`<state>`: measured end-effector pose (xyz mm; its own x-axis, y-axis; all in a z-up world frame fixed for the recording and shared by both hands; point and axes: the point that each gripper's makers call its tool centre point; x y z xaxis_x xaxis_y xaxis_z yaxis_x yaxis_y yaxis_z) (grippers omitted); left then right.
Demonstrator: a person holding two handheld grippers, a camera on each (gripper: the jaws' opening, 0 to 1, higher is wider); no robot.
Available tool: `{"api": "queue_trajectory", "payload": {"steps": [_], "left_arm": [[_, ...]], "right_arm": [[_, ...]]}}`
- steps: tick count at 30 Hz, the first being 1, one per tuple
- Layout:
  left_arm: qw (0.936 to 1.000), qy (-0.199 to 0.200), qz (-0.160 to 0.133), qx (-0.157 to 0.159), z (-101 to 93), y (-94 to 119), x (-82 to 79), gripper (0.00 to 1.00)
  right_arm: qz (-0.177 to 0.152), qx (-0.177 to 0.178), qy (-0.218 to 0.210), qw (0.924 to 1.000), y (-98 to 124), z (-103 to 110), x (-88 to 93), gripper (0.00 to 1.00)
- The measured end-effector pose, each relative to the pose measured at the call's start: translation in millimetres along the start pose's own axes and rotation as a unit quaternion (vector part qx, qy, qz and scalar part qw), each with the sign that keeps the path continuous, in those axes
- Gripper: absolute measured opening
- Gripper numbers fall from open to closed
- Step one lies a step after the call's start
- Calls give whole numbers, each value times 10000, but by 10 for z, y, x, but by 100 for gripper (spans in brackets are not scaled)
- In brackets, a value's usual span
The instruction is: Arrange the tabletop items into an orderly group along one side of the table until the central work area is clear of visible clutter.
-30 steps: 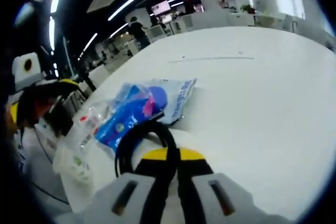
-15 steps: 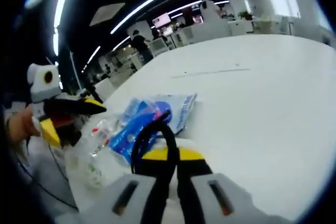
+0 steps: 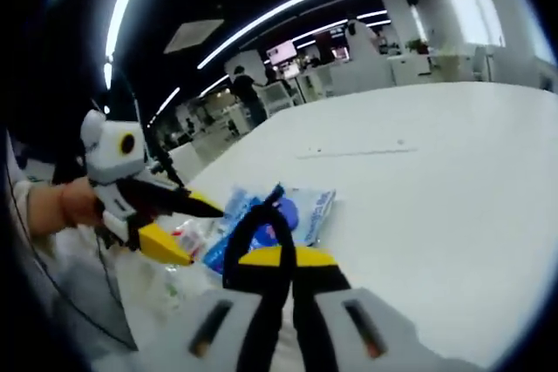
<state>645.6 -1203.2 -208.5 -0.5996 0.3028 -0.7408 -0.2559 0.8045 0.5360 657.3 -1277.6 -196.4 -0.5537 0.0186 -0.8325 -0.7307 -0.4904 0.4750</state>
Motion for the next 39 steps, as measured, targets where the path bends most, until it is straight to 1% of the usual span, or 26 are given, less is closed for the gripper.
{"api": "queue_trajectory", "payload": {"steps": [1,4,8,9,11,15,19,21,28,39], "left_arm": [[10000,-74,-11,-24,-1,-9,-34,52],[9999,-60,-74,-54,-5,-32,-115,50],[9998,-156,-59,-109,-13,-75,-184,41],[9998,-169,-87,-99,-25,-81,-210,38],[9996,-195,-209,-53,-63,-104,-289,34],[9992,-258,-306,-10,-134,-147,-378,21],[9988,-369,-325,-58,-170,-192,-426,14],[9988,-326,-378,-22,-193,-220,-453,13],[9986,-393,-358,24,-305,-364,-493,10],[9987,-317,-342,217,-542,-712,-528,8]], "right_arm": [[-32,-5,-9,10000,16,-2,-29,0],[-166,-38,-23,9999,80,13,-138,0],[-322,-57,-42,9995,155,-2,-268,0],[-359,-70,-64,9993,178,-5,-305,0],[-445,-82,-55,9990,215,-2,-357,0],[-529,-62,-84,9985,265,-40,-402,0],[-587,-15,-126,9982,329,-96,-429,0],[-613,12,-153,9980,367,-142,-425,0],[-629,162,-209,9977,488,-307,-393,0],[-604,408,-269,9970,708,-633,-304,0]]}}
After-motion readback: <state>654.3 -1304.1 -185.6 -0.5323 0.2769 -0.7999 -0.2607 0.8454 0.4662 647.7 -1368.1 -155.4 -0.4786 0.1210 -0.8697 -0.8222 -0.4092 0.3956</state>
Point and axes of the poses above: the point that each gripper's makers call its tool centre point, and the gripper's own axes: y roughly backward along the fingers, z roughly to its left, x roughly out of its underside, and after that the axes turned 12 degrees about x, right-handed
